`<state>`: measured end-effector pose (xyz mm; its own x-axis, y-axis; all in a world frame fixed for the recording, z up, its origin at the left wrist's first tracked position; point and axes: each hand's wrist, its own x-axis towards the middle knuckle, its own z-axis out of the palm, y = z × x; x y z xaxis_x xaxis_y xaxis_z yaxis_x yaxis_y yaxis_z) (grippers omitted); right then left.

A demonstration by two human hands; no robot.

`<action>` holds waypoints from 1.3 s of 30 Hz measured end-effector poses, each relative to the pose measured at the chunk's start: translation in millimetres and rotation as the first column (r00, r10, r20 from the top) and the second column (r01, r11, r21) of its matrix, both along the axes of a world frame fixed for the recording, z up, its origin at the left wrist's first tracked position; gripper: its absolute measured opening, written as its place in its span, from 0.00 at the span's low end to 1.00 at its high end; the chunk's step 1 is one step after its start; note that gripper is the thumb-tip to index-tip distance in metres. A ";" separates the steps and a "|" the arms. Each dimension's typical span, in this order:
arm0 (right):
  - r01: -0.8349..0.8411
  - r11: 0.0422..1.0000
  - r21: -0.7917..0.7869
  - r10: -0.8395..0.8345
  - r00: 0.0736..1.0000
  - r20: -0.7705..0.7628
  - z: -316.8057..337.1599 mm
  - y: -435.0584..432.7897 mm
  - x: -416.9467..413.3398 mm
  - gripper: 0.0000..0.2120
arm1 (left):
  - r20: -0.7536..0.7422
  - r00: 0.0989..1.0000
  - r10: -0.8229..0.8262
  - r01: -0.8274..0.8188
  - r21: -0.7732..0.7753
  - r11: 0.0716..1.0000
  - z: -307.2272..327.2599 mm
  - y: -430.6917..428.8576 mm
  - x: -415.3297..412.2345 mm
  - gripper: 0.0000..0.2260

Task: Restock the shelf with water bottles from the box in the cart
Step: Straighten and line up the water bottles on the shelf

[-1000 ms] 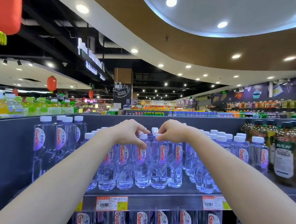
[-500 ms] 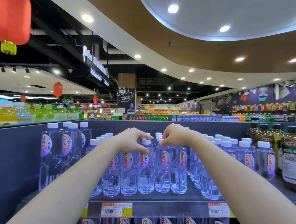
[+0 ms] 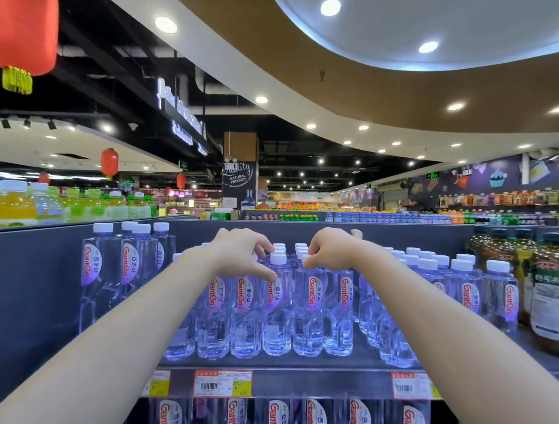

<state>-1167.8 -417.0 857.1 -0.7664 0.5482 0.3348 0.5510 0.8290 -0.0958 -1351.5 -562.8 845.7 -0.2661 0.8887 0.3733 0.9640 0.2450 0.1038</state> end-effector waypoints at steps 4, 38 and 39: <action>-0.004 1.000 0.002 0.004 1.000 -0.018 -2.2 -1.2 -2.8 0.18 | -0.019 0.999 0.033 -0.033 -0.024 0.999 4.0 -6.5 -12.8 0.29; -0.076 0.993 -0.093 0.059 0.984 -0.170 -17.0 -23.4 -38.1 0.13 | 0.025 0.999 0.023 -0.024 0.009 1.000 -14.0 -21.7 -35.2 0.37; -0.063 0.993 -0.095 0.045 0.983 -0.175 -18.1 -22.5 -39.1 0.13 | 0.025 0.999 0.020 -0.020 0.011 1.000 -14.4 -20.8 -36.9 0.37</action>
